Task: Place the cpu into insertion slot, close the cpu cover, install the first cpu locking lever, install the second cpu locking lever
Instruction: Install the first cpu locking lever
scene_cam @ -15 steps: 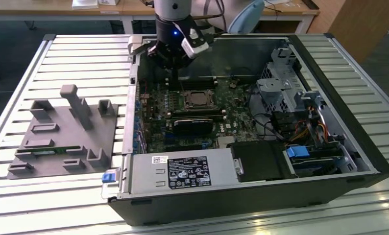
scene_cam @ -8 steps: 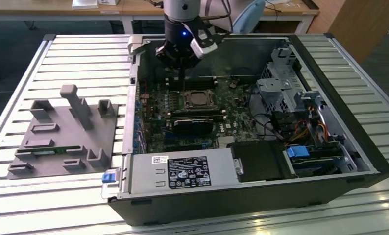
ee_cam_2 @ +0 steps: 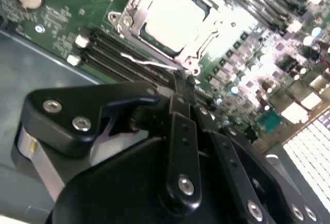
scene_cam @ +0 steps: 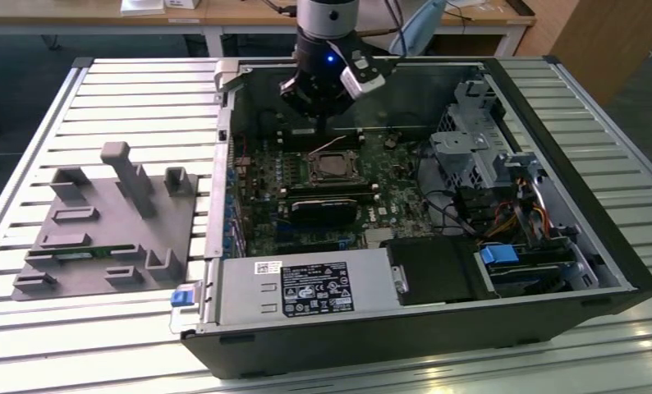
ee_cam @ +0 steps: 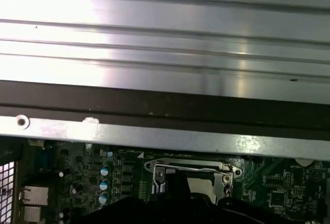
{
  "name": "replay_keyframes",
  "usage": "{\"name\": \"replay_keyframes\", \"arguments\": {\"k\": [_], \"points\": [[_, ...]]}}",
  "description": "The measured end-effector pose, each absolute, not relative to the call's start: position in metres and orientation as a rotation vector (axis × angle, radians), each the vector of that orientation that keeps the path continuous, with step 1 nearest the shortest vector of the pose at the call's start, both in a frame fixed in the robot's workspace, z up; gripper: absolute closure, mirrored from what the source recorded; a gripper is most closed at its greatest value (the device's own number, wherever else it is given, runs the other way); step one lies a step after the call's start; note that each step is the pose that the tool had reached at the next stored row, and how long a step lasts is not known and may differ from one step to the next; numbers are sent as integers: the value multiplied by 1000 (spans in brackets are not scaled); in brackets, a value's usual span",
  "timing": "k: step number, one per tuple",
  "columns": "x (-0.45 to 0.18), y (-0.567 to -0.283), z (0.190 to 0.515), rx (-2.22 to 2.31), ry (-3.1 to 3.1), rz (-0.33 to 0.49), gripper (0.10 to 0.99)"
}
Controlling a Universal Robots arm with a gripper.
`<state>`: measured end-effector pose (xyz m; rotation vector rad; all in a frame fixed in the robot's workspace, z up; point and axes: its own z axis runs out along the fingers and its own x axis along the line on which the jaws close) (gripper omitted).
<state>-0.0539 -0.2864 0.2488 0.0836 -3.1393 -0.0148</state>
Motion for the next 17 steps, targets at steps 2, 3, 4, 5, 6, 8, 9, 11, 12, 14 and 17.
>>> {"name": "replay_keyframes", "arguments": {"k": [2, 3, 4, 5, 6, 8, 9, 11, 12, 14, 17], "points": [[-54, -287, 248, 84, -3139, -32, 980], [-54, -287, 247, 84, -3140, -49, 980], [-54, -287, 246, 84, -3140, -61, 980], [-54, -287, 245, 84, -3140, -68, 980], [-53, -287, 244, 84, -3140, -68, 980], [-50, -287, 243, 84, -3140, -68, 980], [-50, -287, 242, 84, -3140, -68, 980], [-47, -287, 241, 83, -3139, -68, 980], [-47, -287, 241, 84, -3140, -68, 980], [-45, -286, 240, 84, -3140, -68, 980], [-42, -286, 235, 84, -3139, -68, 980]]}}
